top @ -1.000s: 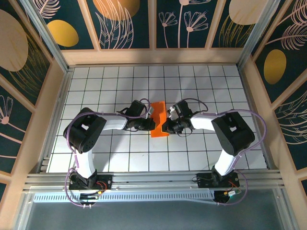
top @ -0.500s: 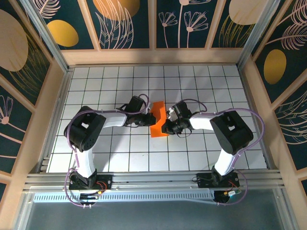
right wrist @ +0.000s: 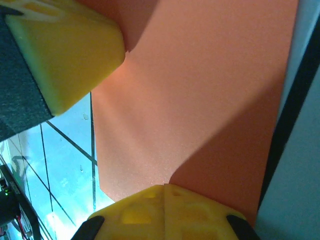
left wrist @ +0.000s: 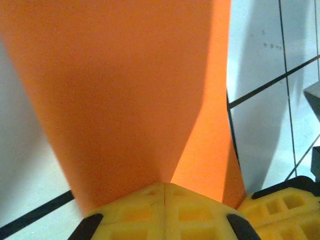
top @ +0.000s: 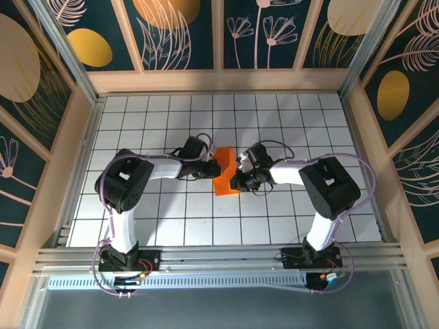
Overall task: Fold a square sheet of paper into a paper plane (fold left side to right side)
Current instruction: First fold the square sheet of paper in half at the center of the table.
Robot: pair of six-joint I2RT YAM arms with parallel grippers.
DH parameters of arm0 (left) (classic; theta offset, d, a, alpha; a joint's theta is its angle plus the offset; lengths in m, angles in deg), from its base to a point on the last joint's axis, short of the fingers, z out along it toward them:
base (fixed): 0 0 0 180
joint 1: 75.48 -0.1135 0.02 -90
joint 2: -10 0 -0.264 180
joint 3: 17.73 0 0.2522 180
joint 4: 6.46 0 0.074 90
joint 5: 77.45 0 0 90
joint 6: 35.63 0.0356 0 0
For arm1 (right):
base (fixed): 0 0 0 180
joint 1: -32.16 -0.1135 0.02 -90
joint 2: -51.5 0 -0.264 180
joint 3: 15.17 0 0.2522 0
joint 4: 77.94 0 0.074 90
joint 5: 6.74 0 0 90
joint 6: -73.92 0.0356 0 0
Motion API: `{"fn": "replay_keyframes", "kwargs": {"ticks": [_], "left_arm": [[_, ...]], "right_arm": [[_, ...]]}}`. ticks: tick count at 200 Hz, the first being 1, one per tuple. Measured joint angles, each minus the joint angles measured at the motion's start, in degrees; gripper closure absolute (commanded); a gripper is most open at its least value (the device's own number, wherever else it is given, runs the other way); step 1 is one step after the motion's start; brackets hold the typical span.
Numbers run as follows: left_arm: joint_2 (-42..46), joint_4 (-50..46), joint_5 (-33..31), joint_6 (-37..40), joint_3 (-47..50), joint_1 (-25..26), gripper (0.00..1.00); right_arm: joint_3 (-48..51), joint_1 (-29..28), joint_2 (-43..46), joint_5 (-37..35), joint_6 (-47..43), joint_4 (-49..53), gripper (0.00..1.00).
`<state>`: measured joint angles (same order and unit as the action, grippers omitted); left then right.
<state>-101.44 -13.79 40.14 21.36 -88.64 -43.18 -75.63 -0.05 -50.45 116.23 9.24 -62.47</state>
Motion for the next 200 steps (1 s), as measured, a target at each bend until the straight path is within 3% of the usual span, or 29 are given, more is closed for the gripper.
{"fn": "replay_keyframes", "kwargs": {"ticks": [96, 200], "left_arm": [[-1.03, 0.61, 0.09, 1.11, -0.87, -1.95, 1.0], [-7.96, -5.27, 0.85, 2.82, -12.59, -5.64, 0.98]], "right_arm": [[-1.2, 0.0, -0.96, -0.9, -1.66, -0.39, 1.0], [-1.57, 0.0, -1.73, -4.22, -2.51, -4.57, 1.0]]}}
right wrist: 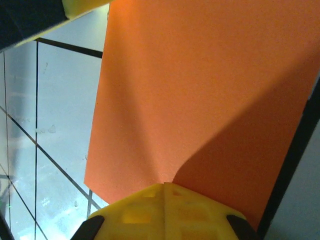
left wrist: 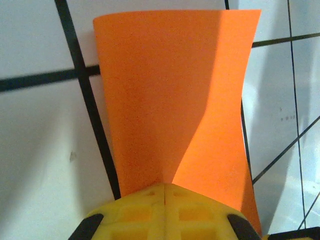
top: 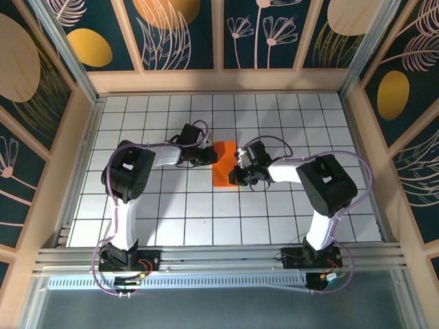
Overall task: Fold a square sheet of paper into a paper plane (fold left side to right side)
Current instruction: First fold the square sheet of paper in half at the center of the table.
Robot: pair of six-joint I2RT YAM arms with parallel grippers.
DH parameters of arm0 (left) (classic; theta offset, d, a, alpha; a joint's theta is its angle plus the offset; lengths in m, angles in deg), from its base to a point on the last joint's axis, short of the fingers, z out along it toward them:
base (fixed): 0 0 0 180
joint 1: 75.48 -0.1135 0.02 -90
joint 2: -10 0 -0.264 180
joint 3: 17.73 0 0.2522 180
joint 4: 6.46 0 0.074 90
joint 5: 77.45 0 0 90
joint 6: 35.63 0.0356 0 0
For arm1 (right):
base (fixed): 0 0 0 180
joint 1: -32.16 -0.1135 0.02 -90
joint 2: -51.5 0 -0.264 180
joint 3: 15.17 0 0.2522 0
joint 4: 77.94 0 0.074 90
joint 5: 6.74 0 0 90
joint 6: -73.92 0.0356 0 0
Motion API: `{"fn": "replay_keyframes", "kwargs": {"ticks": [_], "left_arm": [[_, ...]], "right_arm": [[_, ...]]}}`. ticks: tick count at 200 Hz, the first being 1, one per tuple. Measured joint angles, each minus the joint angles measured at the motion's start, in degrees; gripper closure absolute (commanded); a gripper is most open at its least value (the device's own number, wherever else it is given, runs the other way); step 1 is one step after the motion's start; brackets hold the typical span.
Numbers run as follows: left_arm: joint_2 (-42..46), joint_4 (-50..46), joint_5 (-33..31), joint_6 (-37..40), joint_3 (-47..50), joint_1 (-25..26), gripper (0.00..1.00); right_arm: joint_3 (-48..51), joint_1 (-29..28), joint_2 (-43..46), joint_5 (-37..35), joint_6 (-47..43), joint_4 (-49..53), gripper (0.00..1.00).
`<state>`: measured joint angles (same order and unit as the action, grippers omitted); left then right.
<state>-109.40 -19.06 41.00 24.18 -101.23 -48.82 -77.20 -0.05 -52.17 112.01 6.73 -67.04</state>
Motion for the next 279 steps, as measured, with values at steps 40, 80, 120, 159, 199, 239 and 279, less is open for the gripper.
{"fn": "replay_keyframes", "kwargs": {"ticks": [40, 80, 120, 159, 199, 239, 279], "left_arm": [[-3.02, -1.44, -1.36, 0.04, -5.2, -1.27, 0.98], [-5.35, -1.38, -4.31, 0.02, -9.05, -3.06, 0.98], [-6.95, -1.4, -5.22, 0.02, -11.45, -3.3, 0.98], [-7.15, -0.72, -5.92, 0.02, -11.54, -3.37, 0.97], [-1.97, 0.76, -10.36, 0.42, -5.01, -4.13, 0.98], [5.2, 4.9, -6.36, -0.04, 2.75, -4.37, 0.99], [4.66, 11.04, -0.26, -2.47, 4.24, -1.14, 0.99]], "right_arm": [[0.0, 0.0, -0.04, -0.44, 0.02, -0.39, 1.0], [0.0, 0.0, -0.04, -0.44, 0.0, -0.39, 1.0], [0.0, 0.0, -0.04, -0.44, 0.02, -0.39, 1.0], [0.0, 0.0, -0.04, -0.44, 0.02, -0.42, 1.0], [0.0, 0.0, 0.0, -0.44, 0.0, -0.39, 1.0], [0.02, 0.0, 0.02, -0.44, -0.02, -0.39, 1.0], [0.0, 0.0, 0.0, -0.44, -0.02, -0.39, 1.0]]}}
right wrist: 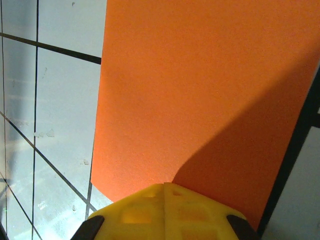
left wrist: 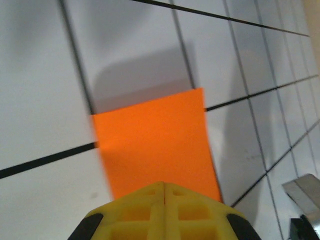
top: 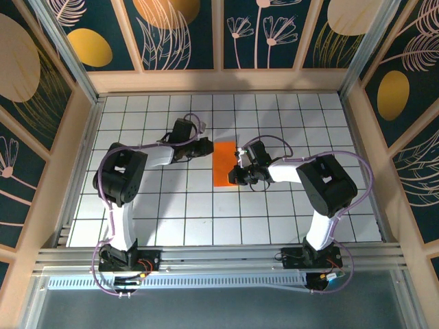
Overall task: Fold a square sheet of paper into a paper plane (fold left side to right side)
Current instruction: First fold the square sheet of paper in half at the center of the table.
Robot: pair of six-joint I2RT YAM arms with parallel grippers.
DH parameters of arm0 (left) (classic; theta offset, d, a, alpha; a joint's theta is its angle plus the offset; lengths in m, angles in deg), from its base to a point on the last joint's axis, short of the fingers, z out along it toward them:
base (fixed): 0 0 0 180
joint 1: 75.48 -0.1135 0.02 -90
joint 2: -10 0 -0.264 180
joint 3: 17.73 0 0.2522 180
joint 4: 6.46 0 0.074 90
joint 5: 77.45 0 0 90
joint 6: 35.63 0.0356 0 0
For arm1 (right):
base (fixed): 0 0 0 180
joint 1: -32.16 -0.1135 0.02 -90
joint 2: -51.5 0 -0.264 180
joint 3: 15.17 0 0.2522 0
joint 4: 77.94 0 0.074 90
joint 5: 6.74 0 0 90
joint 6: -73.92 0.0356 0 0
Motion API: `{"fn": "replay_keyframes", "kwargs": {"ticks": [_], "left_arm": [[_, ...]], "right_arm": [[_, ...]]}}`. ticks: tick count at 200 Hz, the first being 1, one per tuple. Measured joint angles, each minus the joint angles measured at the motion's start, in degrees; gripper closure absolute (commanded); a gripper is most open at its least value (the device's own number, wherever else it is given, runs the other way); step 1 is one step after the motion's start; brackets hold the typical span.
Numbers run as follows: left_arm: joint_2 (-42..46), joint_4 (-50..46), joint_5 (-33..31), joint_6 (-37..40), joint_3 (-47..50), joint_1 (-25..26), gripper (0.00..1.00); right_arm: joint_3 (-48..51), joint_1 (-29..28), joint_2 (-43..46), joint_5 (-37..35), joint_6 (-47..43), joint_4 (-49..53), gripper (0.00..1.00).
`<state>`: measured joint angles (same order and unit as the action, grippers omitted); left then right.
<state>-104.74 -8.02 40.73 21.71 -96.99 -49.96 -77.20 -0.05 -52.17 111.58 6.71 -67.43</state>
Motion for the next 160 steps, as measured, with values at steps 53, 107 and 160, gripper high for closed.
{"fn": "replay_keyframes", "kwargs": {"ticks": [53, 107, 160], "left_arm": [[-7.02, 1.49, -0.61, -1.68, -3.76, 1.75, 0.98], [-8.39, 1.31, -4.48, -2.54, -5.66, 1.16, 0.98], [-10.99, 0.83, -5.66, -2.95, -9.57, -1.44, 0.97]], "right_arm": [[0.0, 0.0, 0.0, 0.0, 0.02, 0.0, 1.0], [0.04, 0.0, 0.0, 0.0, 0.02, 0.0, 1.0], [0.04, 0.0, 0.0, 0.0, 0.02, -0.02, 1.0]]}}
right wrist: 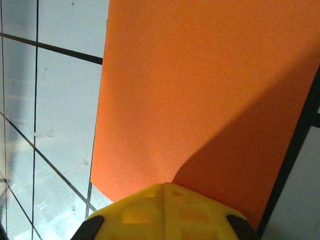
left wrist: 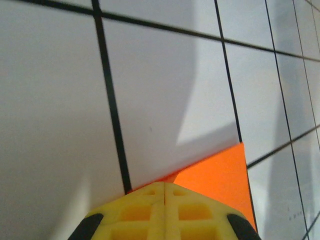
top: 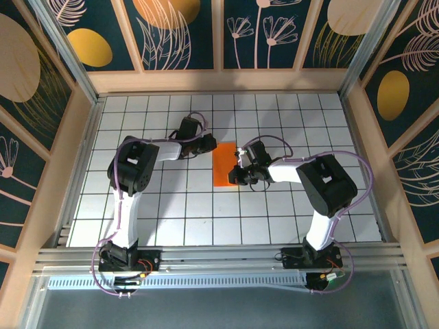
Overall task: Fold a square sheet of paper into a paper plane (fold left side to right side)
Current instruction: First fold the square sheet of paper in half at the center of the table, then fold the triangle a second time at the center of the table.
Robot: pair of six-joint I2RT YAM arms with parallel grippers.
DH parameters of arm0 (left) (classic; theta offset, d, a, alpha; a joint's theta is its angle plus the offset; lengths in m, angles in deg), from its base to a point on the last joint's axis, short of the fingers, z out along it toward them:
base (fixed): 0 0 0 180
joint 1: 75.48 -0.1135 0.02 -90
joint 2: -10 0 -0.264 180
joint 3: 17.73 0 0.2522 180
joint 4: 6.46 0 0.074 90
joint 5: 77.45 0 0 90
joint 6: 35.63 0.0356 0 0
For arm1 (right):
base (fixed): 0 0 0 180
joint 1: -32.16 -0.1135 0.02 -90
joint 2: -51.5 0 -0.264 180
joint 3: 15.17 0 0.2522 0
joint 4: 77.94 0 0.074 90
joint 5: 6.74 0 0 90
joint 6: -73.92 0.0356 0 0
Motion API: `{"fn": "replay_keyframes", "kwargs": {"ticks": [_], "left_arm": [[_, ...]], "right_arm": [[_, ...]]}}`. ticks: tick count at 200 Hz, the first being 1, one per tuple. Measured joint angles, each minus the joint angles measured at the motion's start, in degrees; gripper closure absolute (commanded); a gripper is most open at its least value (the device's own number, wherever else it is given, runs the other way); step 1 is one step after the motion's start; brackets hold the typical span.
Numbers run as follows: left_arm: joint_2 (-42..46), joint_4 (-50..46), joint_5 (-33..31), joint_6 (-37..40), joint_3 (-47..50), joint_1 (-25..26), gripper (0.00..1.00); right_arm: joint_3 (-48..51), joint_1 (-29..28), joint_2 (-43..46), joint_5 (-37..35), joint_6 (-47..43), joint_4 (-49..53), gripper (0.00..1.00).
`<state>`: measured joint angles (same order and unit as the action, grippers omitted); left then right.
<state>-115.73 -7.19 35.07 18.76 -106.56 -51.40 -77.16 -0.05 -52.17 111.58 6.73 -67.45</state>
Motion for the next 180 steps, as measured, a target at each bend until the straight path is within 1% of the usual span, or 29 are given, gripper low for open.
{"fn": "replay_keyframes", "kwargs": {"ticks": [37, 68, 81, 102, 123, 137, 151, 180], "left_arm": [[-2.62, -1.62, -1.42, 0.22, -4.76, -1.55, 0.97], [-2.45, -1.25, -2.25, 0.7, -4.39, -1.77, 0.98], [-0.76, -1.05, -3.41, 1.11, -2.08, -1.88, 0.98], [4.76, -2.25, -4.55, 1.53, 4.15, -2.47, 0.98], [11.3, -3.1, -3.3, 1.2, 9.27, -2.75, 0.98], [15.3, -3.1, -1.66, 0.31, 11.54, -1.95, 0.98], [17.86, -2.99, -0.02, -0.66, 12.76, 0.11, 0.99], [17.84, -2.51, 2.89, -2.67, 13.57, 5.55, 1.0]], "right_arm": [[0.0, 0.0, 0.0, 0.0, 0.0, 0.0, 1.0], [-0.02, 0.0, 0.0, 0.04, 0.0, 0.0, 1.0], [-0.04, 0.0, 0.0, 0.07, 0.02, 0.0, 1.0], [-0.04, 0.0, 0.0, 0.13, 0.09, -0.02, 1.0], [-0.02, 0.02, 0.0, 0.17, 0.33, -0.2, 1.0], [0.0, 0.02, 0.0, 0.2, 0.5, -0.26, 1.0], [0.0, 0.02, 0.0, 0.2, 0.66, -0.28, 1.0], [0.0, 0.02, 0.0, 0.2, 0.66, -0.26, 1.0]]}}
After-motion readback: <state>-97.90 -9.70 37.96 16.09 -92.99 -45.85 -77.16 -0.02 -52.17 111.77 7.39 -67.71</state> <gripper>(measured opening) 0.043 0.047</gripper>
